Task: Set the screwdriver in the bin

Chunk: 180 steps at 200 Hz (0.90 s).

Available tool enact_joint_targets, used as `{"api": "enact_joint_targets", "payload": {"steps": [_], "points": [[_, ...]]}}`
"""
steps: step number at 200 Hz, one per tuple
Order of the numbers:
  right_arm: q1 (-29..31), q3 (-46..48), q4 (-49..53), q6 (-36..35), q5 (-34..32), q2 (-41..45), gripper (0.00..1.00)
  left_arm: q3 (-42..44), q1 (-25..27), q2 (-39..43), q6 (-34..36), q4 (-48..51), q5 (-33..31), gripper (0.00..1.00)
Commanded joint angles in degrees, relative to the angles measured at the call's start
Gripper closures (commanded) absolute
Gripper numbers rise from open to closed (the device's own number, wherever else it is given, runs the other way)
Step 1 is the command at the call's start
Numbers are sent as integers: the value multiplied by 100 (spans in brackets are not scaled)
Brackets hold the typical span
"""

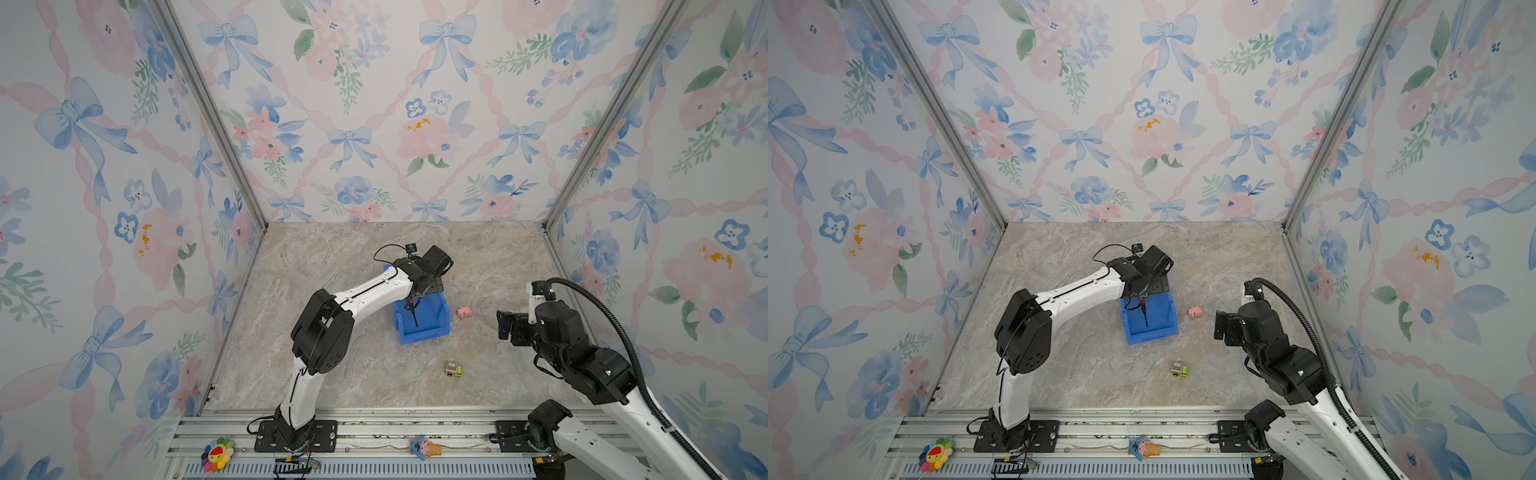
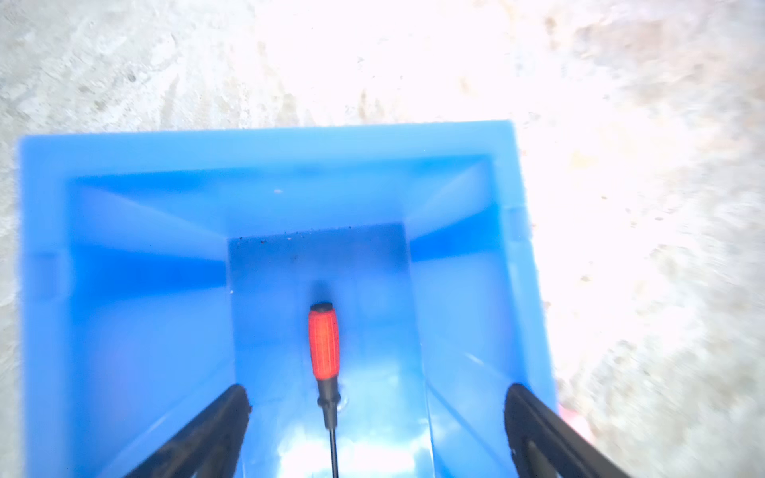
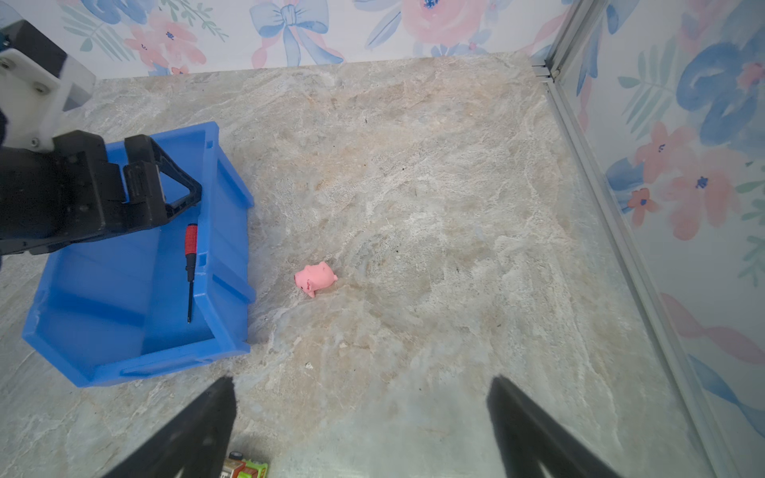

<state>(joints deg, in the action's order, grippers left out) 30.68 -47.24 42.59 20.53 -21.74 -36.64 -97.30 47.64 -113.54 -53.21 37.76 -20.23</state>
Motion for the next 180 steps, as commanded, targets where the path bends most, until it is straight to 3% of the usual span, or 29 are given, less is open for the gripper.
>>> {"api": "enact_joint_targets", "payload": {"steps": [1,64,96,125,146,180], "points": [[-62,-10,10,39,-138,272,3,339,175,653,229,127,-227,3],[-106,-61,-34,134,-20,136,3,1384,337,2340,1098,117,-558,2],[-106,38,-325,239,-29,315,3,2004,214,3111,1705,100,-1109,2],[-114,124,-508,356,-405,406,3,2815,-494,3917,2075,-77,-1158,3],[-123,-111,-8,745,-1205,138,3,3482,-1117,4484,2306,-303,-1209,2],[-132,46,202,1111,-2543,25,3,4746,-2146,5173,2946,-1291,-772,2]]}}
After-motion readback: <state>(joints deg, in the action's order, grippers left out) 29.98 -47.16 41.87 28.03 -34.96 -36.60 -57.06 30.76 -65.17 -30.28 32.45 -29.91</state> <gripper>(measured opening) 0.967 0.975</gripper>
